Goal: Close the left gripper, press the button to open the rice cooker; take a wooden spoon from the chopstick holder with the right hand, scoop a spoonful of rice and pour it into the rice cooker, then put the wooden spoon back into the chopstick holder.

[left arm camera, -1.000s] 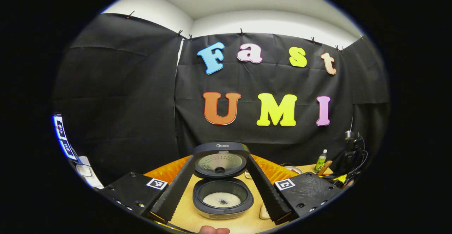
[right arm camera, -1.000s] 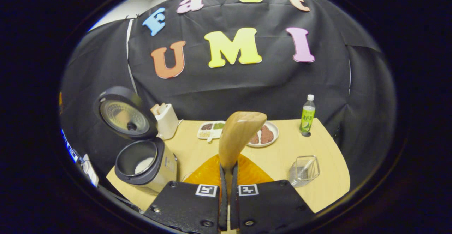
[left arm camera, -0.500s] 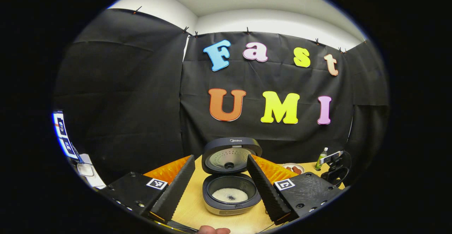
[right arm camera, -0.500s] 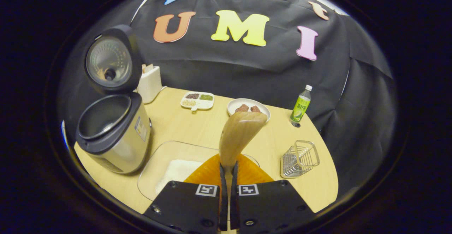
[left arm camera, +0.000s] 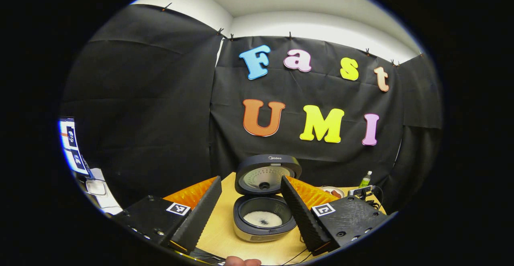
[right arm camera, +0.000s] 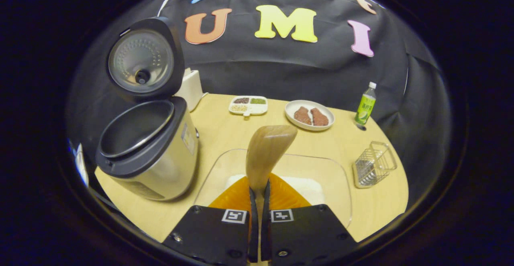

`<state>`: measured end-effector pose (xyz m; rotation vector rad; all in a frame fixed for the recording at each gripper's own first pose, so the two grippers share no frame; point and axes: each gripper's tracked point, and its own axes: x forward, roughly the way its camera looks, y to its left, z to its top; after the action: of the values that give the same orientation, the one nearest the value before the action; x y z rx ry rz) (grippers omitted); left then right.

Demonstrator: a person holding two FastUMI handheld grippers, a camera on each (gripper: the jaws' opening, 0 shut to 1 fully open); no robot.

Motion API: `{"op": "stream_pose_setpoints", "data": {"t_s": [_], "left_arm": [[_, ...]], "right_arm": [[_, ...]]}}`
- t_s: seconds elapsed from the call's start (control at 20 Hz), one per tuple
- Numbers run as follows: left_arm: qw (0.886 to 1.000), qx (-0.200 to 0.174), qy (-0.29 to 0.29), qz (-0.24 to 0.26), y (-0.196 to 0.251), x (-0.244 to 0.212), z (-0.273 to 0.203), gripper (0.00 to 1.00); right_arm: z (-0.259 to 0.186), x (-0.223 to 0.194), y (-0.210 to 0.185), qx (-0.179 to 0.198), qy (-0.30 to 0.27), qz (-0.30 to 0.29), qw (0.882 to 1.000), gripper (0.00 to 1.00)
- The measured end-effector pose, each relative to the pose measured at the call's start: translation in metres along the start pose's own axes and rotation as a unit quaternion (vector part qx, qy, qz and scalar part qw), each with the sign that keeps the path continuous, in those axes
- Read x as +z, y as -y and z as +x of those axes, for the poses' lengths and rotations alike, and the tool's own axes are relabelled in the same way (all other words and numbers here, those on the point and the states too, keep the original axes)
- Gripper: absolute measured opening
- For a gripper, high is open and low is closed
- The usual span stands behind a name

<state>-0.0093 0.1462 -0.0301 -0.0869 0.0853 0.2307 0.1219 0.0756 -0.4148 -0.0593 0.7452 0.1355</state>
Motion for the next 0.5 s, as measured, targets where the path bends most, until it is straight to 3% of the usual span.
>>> {"op": "stream_pose_setpoints", "data": {"t_s": [0.15, 0.5], "left_arm": [[1.000, 0.013, -0.002, 0.004, -0.003, -0.001, -0.005, 0.95], [1.000, 0.021, -0.006, 0.008, 0.014, 0.001, -0.007, 0.95]], "right_arm": [[0.003, 0.001, -0.005, 0.033, -0.020, 0.077, 0.996, 0.08], [0.007, 0.007, 0.009, 0.102, -0.042, 0.223, 0.969, 0.08]]}}
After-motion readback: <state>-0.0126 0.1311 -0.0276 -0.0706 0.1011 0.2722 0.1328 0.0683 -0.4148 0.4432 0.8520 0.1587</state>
